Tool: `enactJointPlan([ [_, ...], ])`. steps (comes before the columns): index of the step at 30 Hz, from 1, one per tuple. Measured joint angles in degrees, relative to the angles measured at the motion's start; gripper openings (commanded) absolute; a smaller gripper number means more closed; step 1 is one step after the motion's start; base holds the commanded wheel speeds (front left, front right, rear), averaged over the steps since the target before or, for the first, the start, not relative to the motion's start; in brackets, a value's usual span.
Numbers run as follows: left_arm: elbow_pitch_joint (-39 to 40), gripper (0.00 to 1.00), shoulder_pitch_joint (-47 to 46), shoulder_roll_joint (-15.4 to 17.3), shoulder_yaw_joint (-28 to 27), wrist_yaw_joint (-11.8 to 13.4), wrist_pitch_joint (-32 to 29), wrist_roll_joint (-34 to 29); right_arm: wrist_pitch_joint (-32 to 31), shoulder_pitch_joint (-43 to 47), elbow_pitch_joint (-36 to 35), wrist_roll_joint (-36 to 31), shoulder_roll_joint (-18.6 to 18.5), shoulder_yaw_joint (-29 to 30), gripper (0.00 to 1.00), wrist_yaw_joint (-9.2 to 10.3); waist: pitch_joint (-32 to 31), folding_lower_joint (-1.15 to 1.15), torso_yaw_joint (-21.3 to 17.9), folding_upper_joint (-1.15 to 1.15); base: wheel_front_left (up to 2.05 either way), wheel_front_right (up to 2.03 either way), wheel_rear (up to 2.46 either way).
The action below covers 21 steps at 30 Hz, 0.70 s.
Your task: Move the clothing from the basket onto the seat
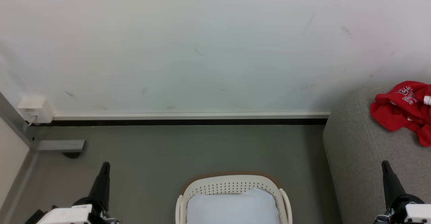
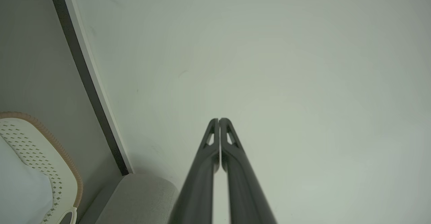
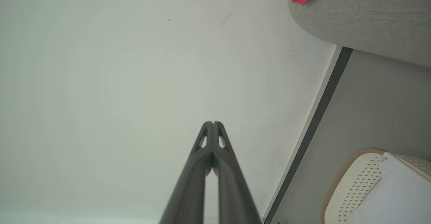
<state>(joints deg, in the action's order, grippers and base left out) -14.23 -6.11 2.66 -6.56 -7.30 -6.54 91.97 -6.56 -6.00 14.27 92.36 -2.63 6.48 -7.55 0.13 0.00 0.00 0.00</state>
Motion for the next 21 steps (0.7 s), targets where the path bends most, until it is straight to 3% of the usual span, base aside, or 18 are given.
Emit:
enactJointPlan([
  [21,0.0,0.0,0.0,0.0,0.0,0.0,0.0,0.0,0.0,0.0,0.0,0.0,0.0,0.0,0.0,0.0,0.0,0.0,0.0,0.0,0.0,0.0,0.0],
])
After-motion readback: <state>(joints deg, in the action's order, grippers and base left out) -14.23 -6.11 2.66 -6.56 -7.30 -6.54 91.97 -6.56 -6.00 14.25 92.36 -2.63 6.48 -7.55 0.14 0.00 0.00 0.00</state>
